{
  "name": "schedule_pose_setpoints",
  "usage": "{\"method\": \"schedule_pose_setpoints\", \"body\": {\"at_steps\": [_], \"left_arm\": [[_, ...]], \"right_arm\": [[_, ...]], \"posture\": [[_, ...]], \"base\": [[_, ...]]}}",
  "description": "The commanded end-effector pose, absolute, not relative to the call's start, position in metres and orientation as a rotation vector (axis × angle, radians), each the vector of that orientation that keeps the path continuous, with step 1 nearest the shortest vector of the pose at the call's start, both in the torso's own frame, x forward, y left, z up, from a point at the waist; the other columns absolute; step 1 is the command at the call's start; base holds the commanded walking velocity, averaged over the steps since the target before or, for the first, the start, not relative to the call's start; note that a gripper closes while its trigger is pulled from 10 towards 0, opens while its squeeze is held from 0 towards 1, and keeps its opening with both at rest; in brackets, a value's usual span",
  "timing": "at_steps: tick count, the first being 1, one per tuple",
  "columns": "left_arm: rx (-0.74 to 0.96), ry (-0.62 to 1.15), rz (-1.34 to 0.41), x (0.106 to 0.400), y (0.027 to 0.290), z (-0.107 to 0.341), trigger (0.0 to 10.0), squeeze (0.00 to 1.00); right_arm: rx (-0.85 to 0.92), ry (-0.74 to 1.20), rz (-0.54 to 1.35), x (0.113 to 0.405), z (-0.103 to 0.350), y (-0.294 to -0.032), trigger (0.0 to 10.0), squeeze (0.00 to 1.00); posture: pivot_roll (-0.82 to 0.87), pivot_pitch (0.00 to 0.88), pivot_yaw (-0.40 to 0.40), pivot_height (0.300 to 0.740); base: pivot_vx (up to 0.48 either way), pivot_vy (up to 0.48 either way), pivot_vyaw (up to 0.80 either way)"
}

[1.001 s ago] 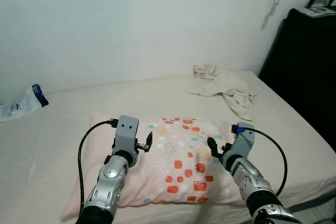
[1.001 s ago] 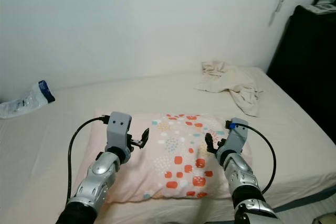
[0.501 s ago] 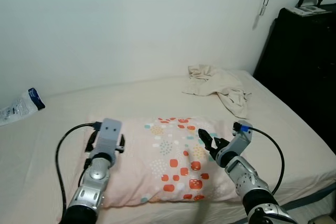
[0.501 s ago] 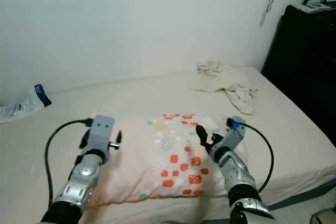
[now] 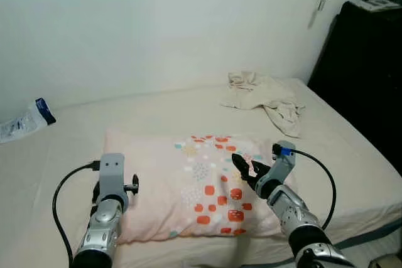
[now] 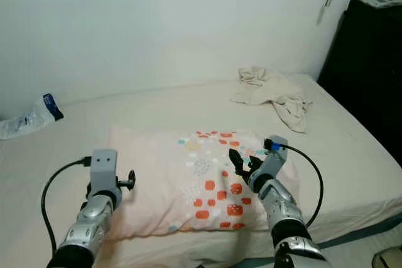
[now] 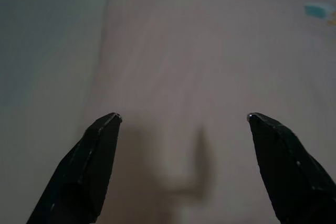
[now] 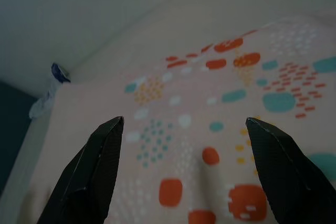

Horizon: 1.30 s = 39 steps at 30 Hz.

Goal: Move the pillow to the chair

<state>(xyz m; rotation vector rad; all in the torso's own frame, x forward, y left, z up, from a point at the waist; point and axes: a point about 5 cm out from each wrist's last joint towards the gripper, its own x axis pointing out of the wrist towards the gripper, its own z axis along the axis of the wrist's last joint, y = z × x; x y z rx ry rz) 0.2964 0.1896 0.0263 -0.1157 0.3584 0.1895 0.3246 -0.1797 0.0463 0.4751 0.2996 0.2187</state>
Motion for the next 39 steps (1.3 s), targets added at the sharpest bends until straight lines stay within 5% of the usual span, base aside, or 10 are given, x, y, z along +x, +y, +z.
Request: {"method": "schedule_pose_setpoints", "body": {"at_steps": [1, 7, 14, 27, 38, 39], "left_arm": [[-0.237, 0.341, 0.144, 0.297, 0.186, 0.027, 10.0, 0.00], [-0.375, 0.264, 0.110, 0.304, 0.185, 0.037, 10.0, 0.00], [-0.344, 0.182, 0.089, 0.313, 0.182, 0.053, 10.0, 0.00], [-0.282, -0.056, -0.025, 0.337, 0.173, 0.112, 10.0, 0.00], [-0.267, -0.103, -0.065, 0.331, 0.167, 0.126, 10.0, 0.00], [-0.267, -0.103, -0.063, 0.329, 0.168, 0.127, 10.0, 0.00]], "right_arm": [[0.452, 0.292, 0.252, 0.322, 0.045, -0.178, 10.0, 0.00], [0.481, 0.234, 0.296, 0.319, 0.051, -0.178, 10.0, 0.00], [0.588, 0.175, 0.266, 0.319, 0.057, -0.187, 10.0, 0.00], [0.795, 0.004, -0.031, 0.319, 0.072, -0.245, 10.0, 0.00], [0.900, 0.053, -0.289, 0.308, 0.050, -0.274, 10.0, 0.00], [0.886, 0.060, -0.295, 0.309, 0.051, -0.275, 10.0, 0.96]], "posture": [[-0.05, 0.082, 0.026, 0.636], [-0.06, 0.088, 0.027, 0.611], [-0.06, 0.095, 0.023, 0.591], [-0.07, 0.115, 0.026, 0.531], [-0.03, 0.153, 0.036, 0.531], [-0.03, 0.163, 0.036, 0.531]], "base": [[0.000, 0.000, 0.00], [0.000, 0.000, 0.00], [0.000, 0.000, 0.00], [0.000, 0.000, 0.00], [0.000, 0.000, 0.00], [0.000, 0.000, 0.00]]}}
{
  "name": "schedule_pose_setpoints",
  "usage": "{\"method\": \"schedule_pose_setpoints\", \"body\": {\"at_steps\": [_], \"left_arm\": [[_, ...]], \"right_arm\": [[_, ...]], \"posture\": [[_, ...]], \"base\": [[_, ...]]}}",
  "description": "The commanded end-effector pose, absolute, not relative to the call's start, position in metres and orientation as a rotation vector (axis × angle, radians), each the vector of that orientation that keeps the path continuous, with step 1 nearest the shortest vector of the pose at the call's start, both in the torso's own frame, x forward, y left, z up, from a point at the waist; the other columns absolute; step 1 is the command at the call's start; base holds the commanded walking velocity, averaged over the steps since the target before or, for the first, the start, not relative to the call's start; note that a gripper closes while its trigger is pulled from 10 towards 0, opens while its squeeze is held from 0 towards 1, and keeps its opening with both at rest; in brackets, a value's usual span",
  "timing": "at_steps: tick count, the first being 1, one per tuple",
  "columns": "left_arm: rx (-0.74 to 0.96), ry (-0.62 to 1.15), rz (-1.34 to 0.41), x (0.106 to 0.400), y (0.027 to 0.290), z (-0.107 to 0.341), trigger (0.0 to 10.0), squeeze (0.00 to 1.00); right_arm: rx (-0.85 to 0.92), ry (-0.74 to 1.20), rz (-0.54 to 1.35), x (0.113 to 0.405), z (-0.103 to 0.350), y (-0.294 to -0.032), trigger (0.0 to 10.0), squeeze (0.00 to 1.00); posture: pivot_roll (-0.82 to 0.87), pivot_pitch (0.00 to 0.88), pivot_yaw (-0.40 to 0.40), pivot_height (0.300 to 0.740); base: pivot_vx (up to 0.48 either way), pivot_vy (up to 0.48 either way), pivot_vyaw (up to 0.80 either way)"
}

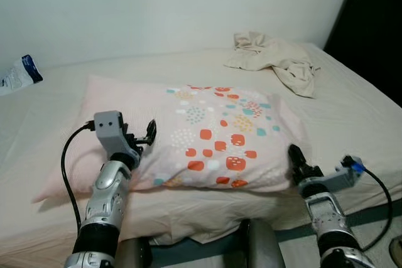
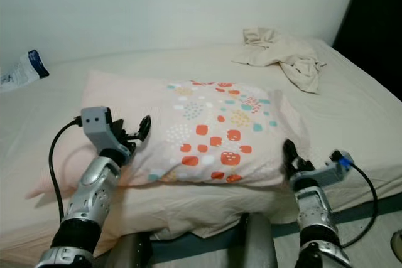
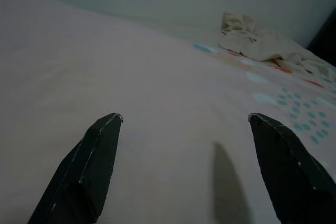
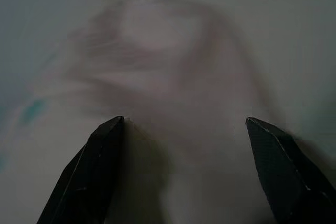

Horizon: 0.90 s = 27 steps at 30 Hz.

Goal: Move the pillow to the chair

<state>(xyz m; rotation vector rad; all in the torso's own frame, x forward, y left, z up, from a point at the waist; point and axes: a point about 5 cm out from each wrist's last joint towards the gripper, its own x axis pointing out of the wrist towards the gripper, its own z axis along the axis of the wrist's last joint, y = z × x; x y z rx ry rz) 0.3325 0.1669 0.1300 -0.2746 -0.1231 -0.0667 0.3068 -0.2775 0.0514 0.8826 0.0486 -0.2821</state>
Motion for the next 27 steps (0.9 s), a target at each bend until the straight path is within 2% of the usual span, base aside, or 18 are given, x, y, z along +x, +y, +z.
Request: {"method": "schedule_pose_setpoints", "body": {"at_steps": [1, 5, 9, 11, 17, 18, 19, 20, 21, 26, 27], "left_arm": [[-0.267, -0.101, -0.058, 0.328, 0.170, 0.126, 10.0, 0.00], [-0.264, -0.099, -0.044, 0.323, 0.174, 0.127, 10.0, 0.00], [-0.265, -0.099, -0.037, 0.320, 0.176, 0.128, 10.0, 0.00], [-0.267, -0.095, -0.034, 0.317, 0.177, 0.129, 10.0, 0.00], [-0.273, -0.084, -0.030, 0.314, 0.176, 0.127, 10.0, 0.00], [-0.277, -0.079, -0.035, 0.313, 0.175, 0.126, 10.0, 0.00], [-0.277, -0.079, -0.035, 0.313, 0.175, 0.126, 10.0, 0.00], [-0.280, -0.074, -0.039, 0.312, 0.173, 0.125, 10.0, 0.00], [-0.284, -0.068, -0.043, 0.312, 0.171, 0.124, 10.0, 0.00], [-0.291, -0.020, -0.004, 0.317, 0.179, 0.119, 10.0, 0.00], [-0.292, -0.014, 0.026, 0.320, 0.185, 0.118, 10.0, 0.99]], "right_arm": [[0.881, 0.056, -0.287, 0.310, 0.053, -0.275, 10.0, 1.00], [0.853, 0.065, -0.285, 0.315, 0.057, -0.276, 10.0, 1.00], [0.854, 0.006, -0.179, 0.326, 0.071, -0.269, 10.0, 1.00], [0.891, -0.076, -0.053, 0.336, 0.087, -0.263, 10.0, 1.00], [0.892, -0.103, 0.030, 0.339, 0.094, -0.259, 10.0, 1.00], [0.883, -0.103, 0.036, 0.339, 0.095, -0.259, 10.0, 0.54], [0.883, -0.103, 0.036, 0.339, 0.095, -0.259, 10.0, 0.54], [0.879, -0.099, 0.030, 0.339, 0.095, -0.259, 10.0, 0.16], [0.859, -0.069, 0.008, 0.339, 0.092, -0.259, 10.0, 0.00], [0.798, 0.048, -0.059, 0.341, 0.081, -0.251, 10.0, 0.00], [0.801, 0.051, -0.047, 0.342, 0.081, -0.247, 10.0, 0.00]], "posture": [[-0.03, 0.165, 0.036, 0.531], [-0.02, 0.180, 0.036, 0.531], [0.00, 0.189, 0.035, 0.531], [0.00, 0.192, 0.035, 0.531], [0.00, 0.196, 0.032, 0.531], [0.00, 0.201, 0.034, 0.531], [0.00, 0.201, 0.034, 0.531], [0.00, 0.204, 0.034, 0.531], [0.00, 0.205, 0.034, 0.531], [-0.01, 0.213, 0.039, 0.531], [-0.01, 0.213, 0.039, 0.531]], "base": [[0.000, 0.000, 0.00], [0.000, 0.000, 0.00], [0.000, 0.000, 0.00], [0.000, 0.000, 0.00], [0.000, 0.000, 0.00], [0.000, 0.000, 0.00], [0.000, 0.000, 0.00], [0.000, 0.000, 0.00], [0.000, 0.000, 0.00], [0.000, 0.000, 0.00], [0.000, 0.000, 0.00]]}}
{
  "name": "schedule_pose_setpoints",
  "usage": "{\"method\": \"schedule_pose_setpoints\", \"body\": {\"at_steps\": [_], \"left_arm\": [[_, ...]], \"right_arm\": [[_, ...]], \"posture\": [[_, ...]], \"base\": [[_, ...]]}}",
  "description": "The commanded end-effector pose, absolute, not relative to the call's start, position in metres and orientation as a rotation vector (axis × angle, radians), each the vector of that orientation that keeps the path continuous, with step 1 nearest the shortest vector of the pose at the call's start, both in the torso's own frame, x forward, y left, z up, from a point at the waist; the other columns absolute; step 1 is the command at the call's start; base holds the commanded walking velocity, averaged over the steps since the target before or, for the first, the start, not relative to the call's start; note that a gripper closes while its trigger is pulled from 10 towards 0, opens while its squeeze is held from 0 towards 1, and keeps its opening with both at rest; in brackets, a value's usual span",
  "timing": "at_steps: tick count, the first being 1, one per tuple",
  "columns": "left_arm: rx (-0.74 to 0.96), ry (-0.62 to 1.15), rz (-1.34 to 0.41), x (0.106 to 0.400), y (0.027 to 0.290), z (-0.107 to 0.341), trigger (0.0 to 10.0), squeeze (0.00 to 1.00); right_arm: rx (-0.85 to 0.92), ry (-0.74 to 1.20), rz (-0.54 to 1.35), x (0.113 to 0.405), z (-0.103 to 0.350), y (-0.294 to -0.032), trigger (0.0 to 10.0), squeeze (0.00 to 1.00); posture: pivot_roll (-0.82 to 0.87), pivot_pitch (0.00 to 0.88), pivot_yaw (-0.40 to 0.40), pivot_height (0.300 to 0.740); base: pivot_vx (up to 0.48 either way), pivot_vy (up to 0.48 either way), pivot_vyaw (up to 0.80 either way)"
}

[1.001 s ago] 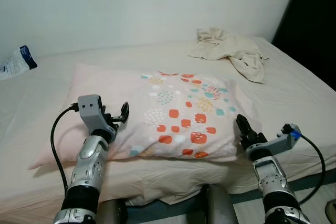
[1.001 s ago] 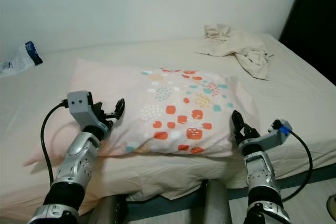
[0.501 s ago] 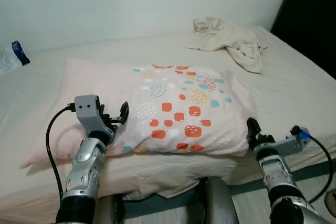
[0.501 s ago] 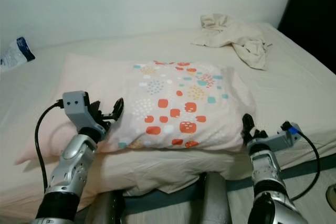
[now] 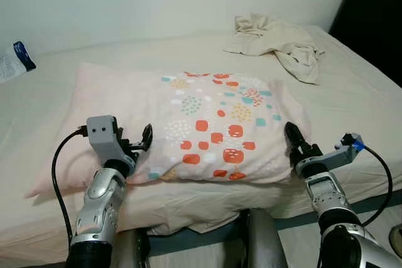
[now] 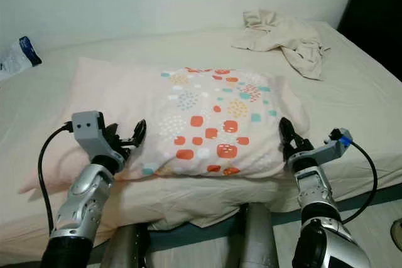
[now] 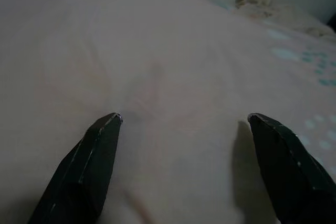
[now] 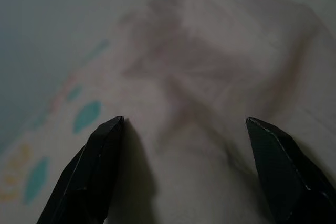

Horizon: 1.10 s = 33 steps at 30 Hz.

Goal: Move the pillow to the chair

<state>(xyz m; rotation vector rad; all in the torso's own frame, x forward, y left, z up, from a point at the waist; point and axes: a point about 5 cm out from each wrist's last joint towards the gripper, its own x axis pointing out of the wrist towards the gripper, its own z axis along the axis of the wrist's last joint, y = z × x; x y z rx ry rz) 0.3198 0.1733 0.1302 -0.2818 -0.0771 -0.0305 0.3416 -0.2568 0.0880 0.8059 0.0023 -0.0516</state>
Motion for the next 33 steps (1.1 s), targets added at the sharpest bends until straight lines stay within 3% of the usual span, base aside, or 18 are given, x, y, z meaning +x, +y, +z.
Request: {"method": "schedule_pose_setpoints", "body": {"at_steps": [1, 7, 16, 17, 18, 19, 24, 29, 33], "left_arm": [[-0.310, -0.013, 0.055, 0.324, 0.191, 0.119, 10.0, 1.00], [-0.383, -0.090, 0.098, 0.349, 0.206, 0.149, 10.0, 1.00], [-0.308, -0.221, 0.054, 0.379, 0.200, 0.206, 10.0, 1.00], [-0.274, -0.224, 0.070, 0.381, 0.202, 0.208, 10.0, 0.71], [-0.234, -0.221, 0.093, 0.384, 0.205, 0.210, 10.0, 0.16], [-0.207, -0.215, 0.117, 0.386, 0.207, 0.211, 10.0, 0.00], [-0.088, -0.176, 0.192, 0.392, 0.215, 0.211, 10.0, 0.00], [0.167, -0.088, 0.309, 0.396, 0.226, 0.202, 10.0, 0.00], [0.185, -0.075, 0.336, 0.397, 0.229, 0.201, 10.0, 0.00]], "right_arm": [[0.798, 0.055, -0.029, 0.344, 0.081, -0.242, 10.0, 0.00], [0.806, 0.039, 0.133, 0.351, 0.087, -0.213, 10.0, 0.00], [0.782, 0.056, 0.154, 0.350, 0.084, -0.205, 10.0, 0.00], [0.772, 0.063, 0.151, 0.350, 0.083, -0.205, 3.2, 0.00], [0.770, 0.067, 0.156, 0.349, 0.081, -0.203, 0.0, 0.00], [0.772, 0.070, 0.166, 0.348, 0.080, -0.202, 0.0, 0.00], [0.771, 0.085, 0.189, 0.344, 0.074, -0.196, 0.0, 0.00], [0.760, 0.098, 0.225, 0.341, 0.070, -0.189, 0.0, 0.00], [0.754, 0.096, 0.239, 0.339, 0.069, -0.189, 0.0, 0.00]], "posture": [[-0.01, 0.216, 0.040, 0.531], [-0.02, 0.223, 0.041, 0.531], [-0.03, 0.235, 0.049, 0.531], [-0.04, 0.239, 0.051, 0.531], [-0.04, 0.239, 0.051, 0.531], [-0.04, 0.241, 0.051, 0.531], [-0.05, 0.243, 0.053, 0.531], [-0.07, 0.241, 0.057, 0.531], [-0.08, 0.240, 0.060, 0.531]], "base": [[0.000, 0.000, 0.00], [0.000, 0.000, 0.00], [0.000, 0.000, 0.00], [0.000, 0.000, 0.00], [0.000, 0.000, 0.00], [0.000, 0.000, 0.00], [0.000, 0.000, 0.00], [0.000, 0.000, 0.00], [0.000, 0.000, 0.00]]}}
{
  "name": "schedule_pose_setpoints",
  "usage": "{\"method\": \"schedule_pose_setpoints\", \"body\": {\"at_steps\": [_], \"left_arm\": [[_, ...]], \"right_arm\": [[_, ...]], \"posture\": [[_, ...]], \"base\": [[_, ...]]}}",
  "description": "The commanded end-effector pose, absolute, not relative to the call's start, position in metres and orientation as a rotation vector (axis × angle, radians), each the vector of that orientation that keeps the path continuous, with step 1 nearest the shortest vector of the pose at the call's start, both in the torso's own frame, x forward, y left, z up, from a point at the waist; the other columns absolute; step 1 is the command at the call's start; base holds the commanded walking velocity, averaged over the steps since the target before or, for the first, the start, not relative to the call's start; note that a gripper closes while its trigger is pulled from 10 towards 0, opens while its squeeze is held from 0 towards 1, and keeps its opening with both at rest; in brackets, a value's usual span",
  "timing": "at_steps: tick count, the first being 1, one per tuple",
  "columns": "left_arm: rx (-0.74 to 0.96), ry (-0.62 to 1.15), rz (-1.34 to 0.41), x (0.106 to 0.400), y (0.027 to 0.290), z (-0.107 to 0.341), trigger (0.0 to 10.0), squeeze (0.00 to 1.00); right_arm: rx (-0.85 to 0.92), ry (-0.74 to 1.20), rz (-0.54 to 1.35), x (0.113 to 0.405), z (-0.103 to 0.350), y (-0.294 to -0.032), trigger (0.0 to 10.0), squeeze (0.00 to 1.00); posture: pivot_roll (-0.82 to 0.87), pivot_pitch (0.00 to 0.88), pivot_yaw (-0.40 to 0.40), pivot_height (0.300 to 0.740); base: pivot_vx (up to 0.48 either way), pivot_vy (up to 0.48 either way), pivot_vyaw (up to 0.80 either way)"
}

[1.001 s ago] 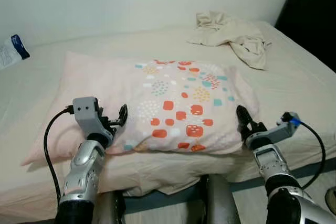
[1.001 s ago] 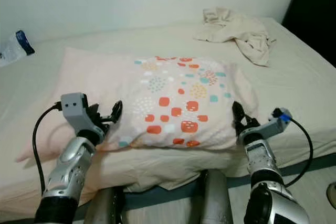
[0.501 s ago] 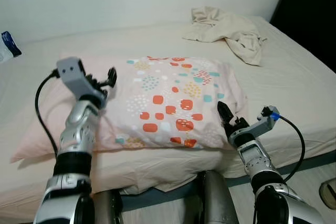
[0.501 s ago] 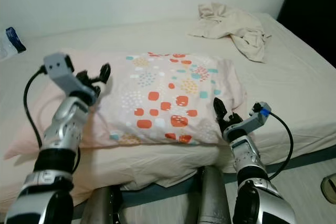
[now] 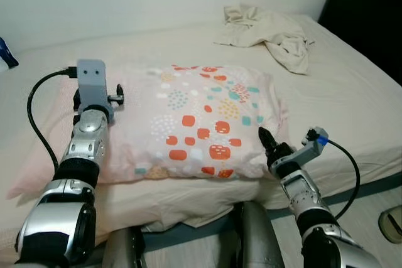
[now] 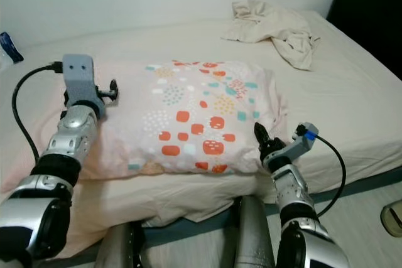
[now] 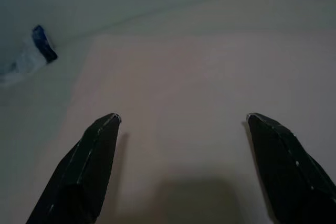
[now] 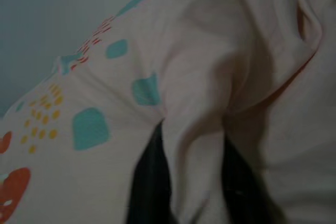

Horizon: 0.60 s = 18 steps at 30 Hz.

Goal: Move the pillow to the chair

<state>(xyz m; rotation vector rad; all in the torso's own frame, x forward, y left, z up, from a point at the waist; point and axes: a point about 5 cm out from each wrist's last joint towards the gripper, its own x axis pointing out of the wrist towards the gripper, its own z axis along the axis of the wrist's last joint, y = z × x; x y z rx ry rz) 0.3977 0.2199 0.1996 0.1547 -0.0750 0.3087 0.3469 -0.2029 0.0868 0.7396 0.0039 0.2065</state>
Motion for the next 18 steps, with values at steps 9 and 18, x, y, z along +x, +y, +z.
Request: {"method": "schedule_pose_setpoints", "body": {"at_steps": [9, 18], "left_arm": [[0.299, -0.014, 0.501, 0.394, 0.253, 0.199, 10.0, 0.00], [0.217, 0.178, 0.602, 0.373, 0.286, 0.157, 10.0, 0.00]], "right_arm": [[0.740, 0.080, 0.263, 0.328, 0.065, -0.199, 0.0, 0.00], [0.737, 0.059, 0.257, 0.324, 0.066, -0.204, 0.0, 0.00]], "posture": [[-0.09, 0.243, 0.061, 0.531], [-0.10, 0.253, 0.066, 0.531]], "base": [[0.000, 0.000, 0.00], [0.000, 0.000, 0.00]]}}
